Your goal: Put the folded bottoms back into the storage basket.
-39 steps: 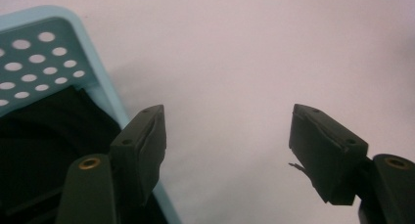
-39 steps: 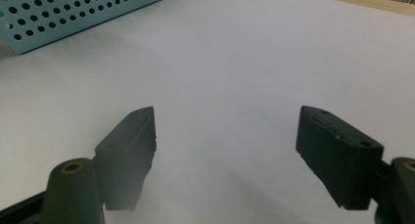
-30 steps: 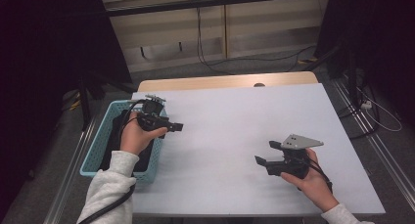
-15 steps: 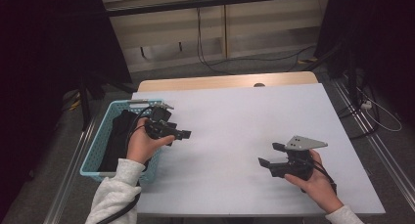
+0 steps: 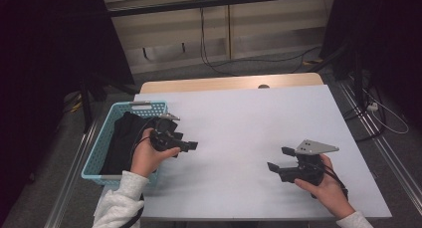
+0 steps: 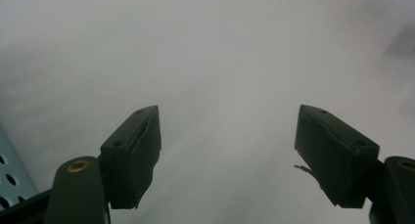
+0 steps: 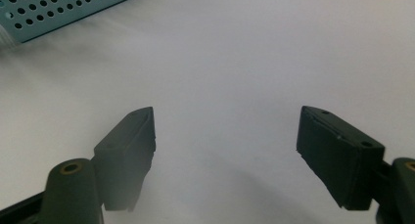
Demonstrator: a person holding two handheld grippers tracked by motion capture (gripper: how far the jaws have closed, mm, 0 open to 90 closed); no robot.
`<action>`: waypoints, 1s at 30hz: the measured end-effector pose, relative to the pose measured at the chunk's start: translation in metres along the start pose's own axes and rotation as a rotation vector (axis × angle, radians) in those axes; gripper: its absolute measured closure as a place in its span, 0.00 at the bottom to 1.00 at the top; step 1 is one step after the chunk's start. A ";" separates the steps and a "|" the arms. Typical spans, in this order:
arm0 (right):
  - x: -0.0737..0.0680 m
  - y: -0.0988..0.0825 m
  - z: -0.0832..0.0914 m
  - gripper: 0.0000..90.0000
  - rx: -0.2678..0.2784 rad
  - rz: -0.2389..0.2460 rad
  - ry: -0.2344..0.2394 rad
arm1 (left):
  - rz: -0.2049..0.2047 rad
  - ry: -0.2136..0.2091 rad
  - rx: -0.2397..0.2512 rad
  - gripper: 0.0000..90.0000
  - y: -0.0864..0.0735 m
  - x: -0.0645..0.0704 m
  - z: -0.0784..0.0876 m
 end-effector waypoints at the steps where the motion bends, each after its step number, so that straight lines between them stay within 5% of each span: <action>1: 0.000 -0.001 0.000 0.25 0.001 -0.001 0.000 | 0.018 0.000 0.000 0.28 -0.001 0.001 -0.001; 13: 0.000 -0.007 0.006 0.25 -0.015 0.004 0.001 | -0.021 -0.043 0.003 0.25 -0.011 0.020 -0.009; 30: 0.002 -0.013 0.014 0.25 -0.022 0.000 -0.002 | -0.028 -0.067 0.012 0.21 -0.027 0.028 -0.018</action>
Point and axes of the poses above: each handheld gripper's, and its own axes: z roughly backward along the jaws, y roughly out of its top, x roughly to its right, the point moved 7 cm from there along -z, roughly forward along the jaws, and after that the axes turned 7 degrees about z, right-handed, at the moved point
